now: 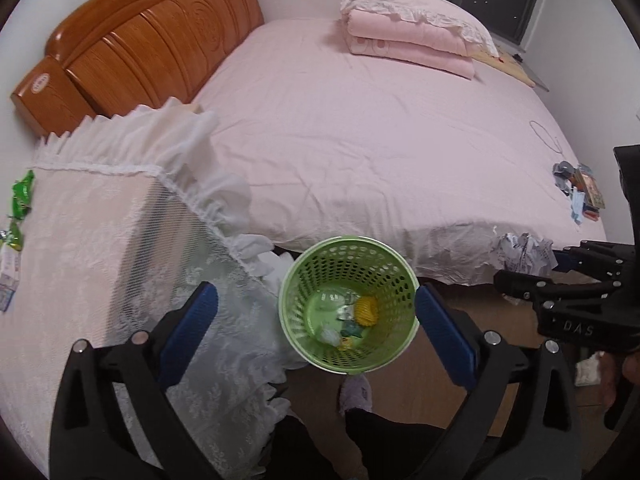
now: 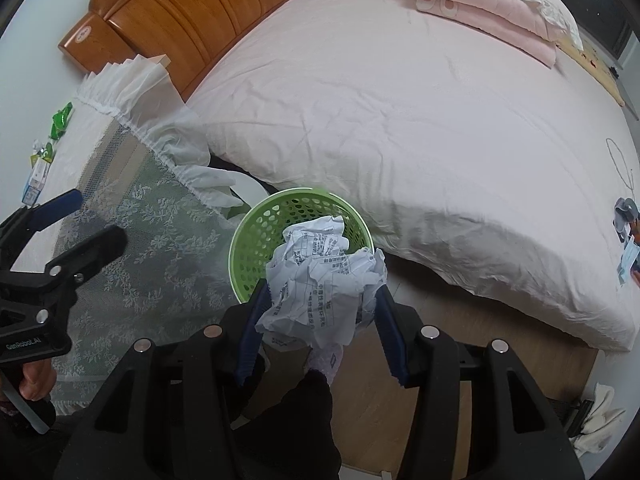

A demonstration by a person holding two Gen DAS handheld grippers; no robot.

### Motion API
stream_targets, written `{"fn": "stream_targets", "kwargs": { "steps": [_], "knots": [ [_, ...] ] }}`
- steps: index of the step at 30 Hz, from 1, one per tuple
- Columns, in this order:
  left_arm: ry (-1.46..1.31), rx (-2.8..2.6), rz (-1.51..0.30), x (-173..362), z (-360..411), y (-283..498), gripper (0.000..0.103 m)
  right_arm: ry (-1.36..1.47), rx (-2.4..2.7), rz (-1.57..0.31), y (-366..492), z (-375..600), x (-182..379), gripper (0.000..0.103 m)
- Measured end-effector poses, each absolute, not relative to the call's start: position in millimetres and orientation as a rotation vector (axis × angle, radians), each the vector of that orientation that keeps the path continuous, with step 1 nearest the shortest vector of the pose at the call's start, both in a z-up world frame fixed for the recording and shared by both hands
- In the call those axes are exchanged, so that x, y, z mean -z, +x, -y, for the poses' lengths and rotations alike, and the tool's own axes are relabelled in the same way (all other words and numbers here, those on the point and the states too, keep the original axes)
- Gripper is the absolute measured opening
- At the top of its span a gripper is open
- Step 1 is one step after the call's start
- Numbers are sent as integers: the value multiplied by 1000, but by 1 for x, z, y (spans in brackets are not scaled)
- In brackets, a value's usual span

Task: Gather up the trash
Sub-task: 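Carry both items over the green wastebasket and lower them toward it, then open both tools to drop the bag and paper, then move back to the bed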

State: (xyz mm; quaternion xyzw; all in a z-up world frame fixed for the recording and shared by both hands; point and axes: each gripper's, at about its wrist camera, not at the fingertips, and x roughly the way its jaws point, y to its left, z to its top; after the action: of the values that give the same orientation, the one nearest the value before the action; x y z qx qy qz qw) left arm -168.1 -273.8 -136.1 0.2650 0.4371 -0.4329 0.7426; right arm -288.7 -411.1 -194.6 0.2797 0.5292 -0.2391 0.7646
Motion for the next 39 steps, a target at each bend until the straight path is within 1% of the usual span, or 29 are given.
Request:
{"fn": "stream_targets", "kwargs": {
  "steps": [4, 10, 12, 13, 14, 15, 31, 39],
  "knots": [
    [568, 847, -916, 121, 241, -155, 95, 602, 507, -1155, -282, 409, 195, 53],
    [480, 743, -929, 103, 201, -131, 95, 578, 469, -1171, -266, 403, 196, 54],
    [450, 719, -928, 97, 190, -125, 95, 565, 445, -1177, -258, 398, 197, 69],
    [438, 711, -927, 95, 185, -124, 95, 552, 446, -1176, -256, 396, 197, 88],
    [427, 704, -927, 92, 181, -121, 95, 531, 455, -1176, -252, 392, 197, 99],
    [421, 697, -926, 91, 177, -120, 95, 509, 456, -1180, -248, 388, 197, 100],
    [368, 618, -950, 93, 146, -101, 95, 488, 402, -1169, -215, 370, 189, 100],
    [328, 533, -967, 96, 120, -73, 95, 457, 363, -1175, -195, 355, 183, 100]
  ]
}}
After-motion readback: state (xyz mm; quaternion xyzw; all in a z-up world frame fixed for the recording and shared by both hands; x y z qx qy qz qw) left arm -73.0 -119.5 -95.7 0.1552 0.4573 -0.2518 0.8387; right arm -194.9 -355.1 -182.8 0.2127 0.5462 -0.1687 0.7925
